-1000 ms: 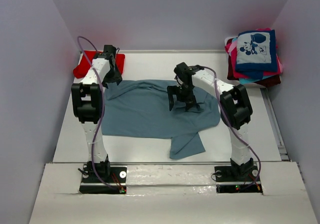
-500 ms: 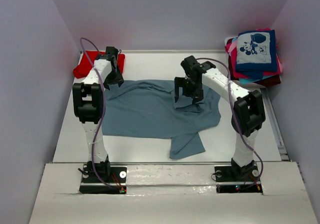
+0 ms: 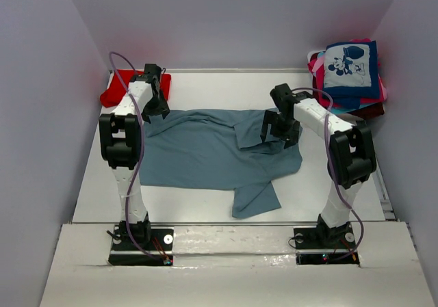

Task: Fold and stack the t-shirts
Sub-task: Fold the flattened tshirt in 1/3 of the way

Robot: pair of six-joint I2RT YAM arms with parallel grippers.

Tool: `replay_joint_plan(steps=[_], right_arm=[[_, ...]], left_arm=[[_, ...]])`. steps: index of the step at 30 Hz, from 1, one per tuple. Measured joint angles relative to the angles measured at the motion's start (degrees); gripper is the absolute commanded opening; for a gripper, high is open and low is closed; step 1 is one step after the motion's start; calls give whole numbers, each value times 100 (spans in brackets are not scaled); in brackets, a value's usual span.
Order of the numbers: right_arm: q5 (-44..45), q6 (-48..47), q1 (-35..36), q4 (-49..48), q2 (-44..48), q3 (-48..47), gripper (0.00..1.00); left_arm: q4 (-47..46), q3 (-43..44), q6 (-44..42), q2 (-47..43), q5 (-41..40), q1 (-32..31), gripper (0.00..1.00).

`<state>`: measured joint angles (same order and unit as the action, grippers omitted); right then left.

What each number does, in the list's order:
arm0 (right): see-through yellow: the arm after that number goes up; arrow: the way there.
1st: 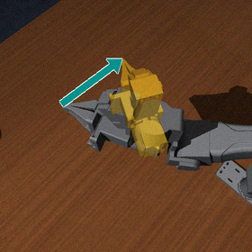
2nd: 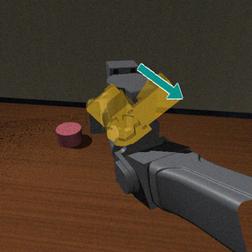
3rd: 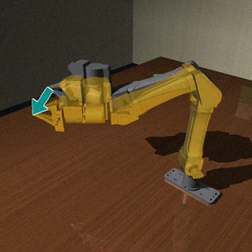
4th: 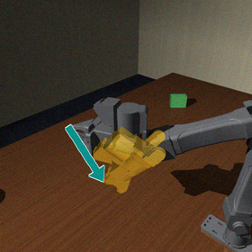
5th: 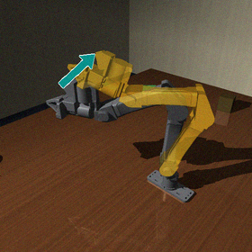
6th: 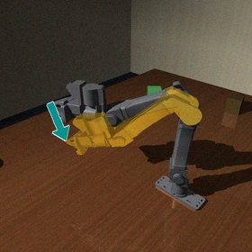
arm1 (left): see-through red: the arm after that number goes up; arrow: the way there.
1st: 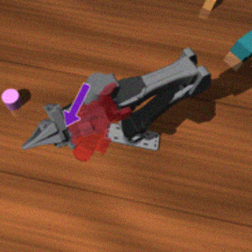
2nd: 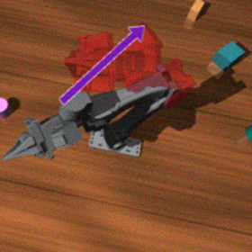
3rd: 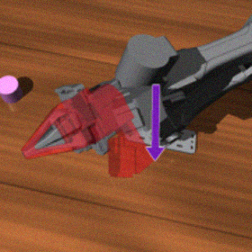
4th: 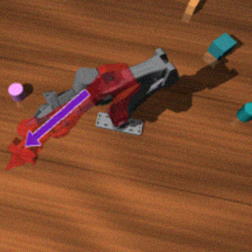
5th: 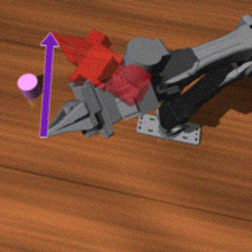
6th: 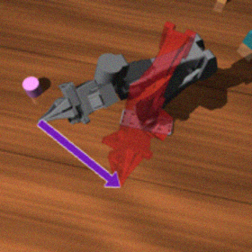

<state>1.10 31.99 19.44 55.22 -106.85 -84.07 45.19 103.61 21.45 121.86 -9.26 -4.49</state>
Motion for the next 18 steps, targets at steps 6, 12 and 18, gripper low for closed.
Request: replay_joint_plan(steps=[6, 12, 18], right_arm=[[2, -4, 26, -210, 0, 0, 70], [46, -2, 0, -343, 0, 37, 70], [92, -2, -144, -452, 0, 354, 70]], left_arm=[[0, 0, -2, 0, 2, 0, 66], [2, 0, -4, 0, 2, 0, 66], [2, 0, -13, 0, 4, 0, 66]])
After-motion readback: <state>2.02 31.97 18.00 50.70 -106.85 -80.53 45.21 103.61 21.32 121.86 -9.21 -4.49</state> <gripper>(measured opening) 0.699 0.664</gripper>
